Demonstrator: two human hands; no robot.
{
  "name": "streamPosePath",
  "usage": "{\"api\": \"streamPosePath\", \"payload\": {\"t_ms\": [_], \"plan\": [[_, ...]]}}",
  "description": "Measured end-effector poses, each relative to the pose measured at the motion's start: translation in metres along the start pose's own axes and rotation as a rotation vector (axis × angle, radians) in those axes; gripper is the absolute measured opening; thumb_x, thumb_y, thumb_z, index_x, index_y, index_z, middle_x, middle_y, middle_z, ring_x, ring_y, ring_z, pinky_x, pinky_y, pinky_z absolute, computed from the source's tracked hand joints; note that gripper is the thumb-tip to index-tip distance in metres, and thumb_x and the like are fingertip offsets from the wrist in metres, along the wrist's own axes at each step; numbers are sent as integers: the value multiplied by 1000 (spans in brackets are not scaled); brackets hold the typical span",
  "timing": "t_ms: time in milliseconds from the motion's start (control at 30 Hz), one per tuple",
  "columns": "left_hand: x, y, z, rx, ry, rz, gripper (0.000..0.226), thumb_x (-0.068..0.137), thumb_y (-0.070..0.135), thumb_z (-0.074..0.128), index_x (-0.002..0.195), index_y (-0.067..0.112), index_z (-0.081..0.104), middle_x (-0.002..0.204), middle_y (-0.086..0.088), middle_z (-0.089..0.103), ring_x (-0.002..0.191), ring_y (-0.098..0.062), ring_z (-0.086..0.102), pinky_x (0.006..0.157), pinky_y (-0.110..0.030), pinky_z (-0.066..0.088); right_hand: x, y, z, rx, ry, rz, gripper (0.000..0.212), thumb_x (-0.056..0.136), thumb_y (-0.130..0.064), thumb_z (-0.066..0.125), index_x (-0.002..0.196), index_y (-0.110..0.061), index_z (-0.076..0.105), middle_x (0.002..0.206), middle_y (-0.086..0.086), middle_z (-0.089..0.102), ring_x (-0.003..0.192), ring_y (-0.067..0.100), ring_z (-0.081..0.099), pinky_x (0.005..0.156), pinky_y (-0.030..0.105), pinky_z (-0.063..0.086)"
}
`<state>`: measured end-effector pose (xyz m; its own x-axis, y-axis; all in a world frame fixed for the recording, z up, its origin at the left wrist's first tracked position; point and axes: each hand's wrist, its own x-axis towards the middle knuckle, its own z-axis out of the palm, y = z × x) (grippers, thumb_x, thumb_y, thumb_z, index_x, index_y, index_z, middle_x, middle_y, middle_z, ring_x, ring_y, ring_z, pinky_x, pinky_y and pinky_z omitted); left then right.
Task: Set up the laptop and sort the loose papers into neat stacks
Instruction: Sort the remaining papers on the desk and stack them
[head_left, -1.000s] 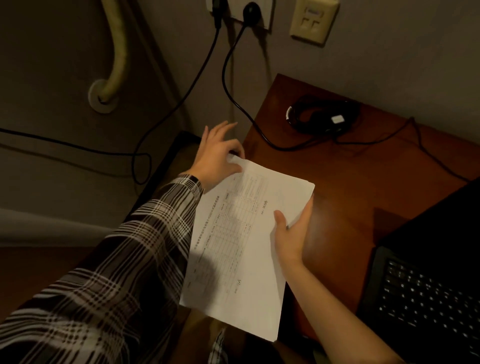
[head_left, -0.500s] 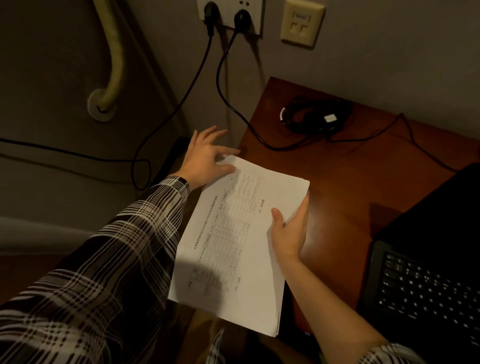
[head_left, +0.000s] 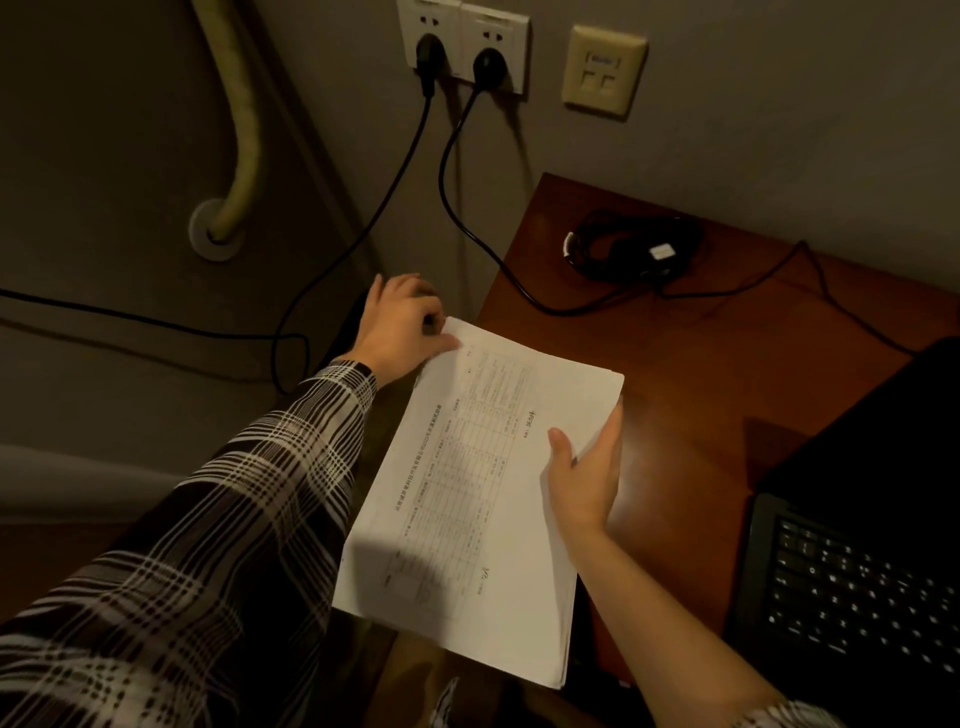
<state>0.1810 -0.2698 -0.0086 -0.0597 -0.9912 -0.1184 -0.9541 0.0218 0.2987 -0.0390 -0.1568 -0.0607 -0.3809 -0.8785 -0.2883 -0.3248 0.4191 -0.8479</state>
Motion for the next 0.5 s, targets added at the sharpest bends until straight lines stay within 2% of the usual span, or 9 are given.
{"api": "streamPosePath", "payload": {"t_ms": [100, 167, 233, 267, 333, 400, 500], "plan": [[-5, 2, 8, -58, 31, -131, 18, 83, 40, 67, 90, 26, 59, 136, -2, 46, 137, -22, 27, 118, -47, -1, 0, 0, 1, -15, 3, -1, 76, 88, -21, 65, 147, -30, 19, 140, -4, 43, 126, 20, 47, 96, 38, 45], [-11, 15, 17, -53, 121, -197, 36, 86, 33, 65, 118, 22, 54, 146, -5, 38, 140, -22, 23, 118, -48, -3, 0, 0, 1, -21, 11, 4, 75, 89, -21, 65, 147, -29, 19, 140, -4, 44, 125, 20, 48, 96, 37, 45], [-22, 30, 29, 73, 223, -166, 62, 91, 22, 57, 146, 17, 29, 157, -11, 16, 146, -25, 10, 115, -47, -8, 0, 0, 1, -26, 13, 5, 74, 89, -21, 65, 147, -28, 20, 139, -4, 44, 125, 20, 48, 95, 36, 45], [-27, 37, 35, 143, 241, -92, 66, 94, 19, 50, 151, 17, 17, 159, -12, 7, 147, -26, 3, 115, -48, -9, 0, 0, 0, -27, 14, 2, 74, 89, -20, 65, 147, -27, 20, 138, -3, 45, 124, 20, 49, 94, 36, 45], [-36, 40, 51, 227, 172, 41, 60, 100, 27, 32, 152, 18, 5, 160, -10, -5, 147, -25, -7, 116, -49, -10, 0, 0, 0, -26, 13, -12, 74, 88, -20, 65, 147, -27, 20, 137, -3, 46, 123, 19, 49, 94, 35, 46], [-40, 33, 64, 180, 54, 11, 61, 100, 47, 15, 152, 21, -5, 158, -3, -16, 145, -20, -15, 117, -48, -11, 1, 2, 1, -32, 17, -18, 75, 88, -20, 66, 147, -28, 20, 137, -4, 46, 123, 19, 49, 94, 36, 46], [-33, 25, 76, 92, -28, -27, 70, 96, 60, 11, 150, 22, -13, 155, 2, -24, 145, -19, -19, 118, -46, -8, 5, 6, 4, -46, 34, -27, 75, 88, -23, 66, 147, -29, 20, 137, -5, 46, 124, 18, 49, 94, 35, 46]]}}
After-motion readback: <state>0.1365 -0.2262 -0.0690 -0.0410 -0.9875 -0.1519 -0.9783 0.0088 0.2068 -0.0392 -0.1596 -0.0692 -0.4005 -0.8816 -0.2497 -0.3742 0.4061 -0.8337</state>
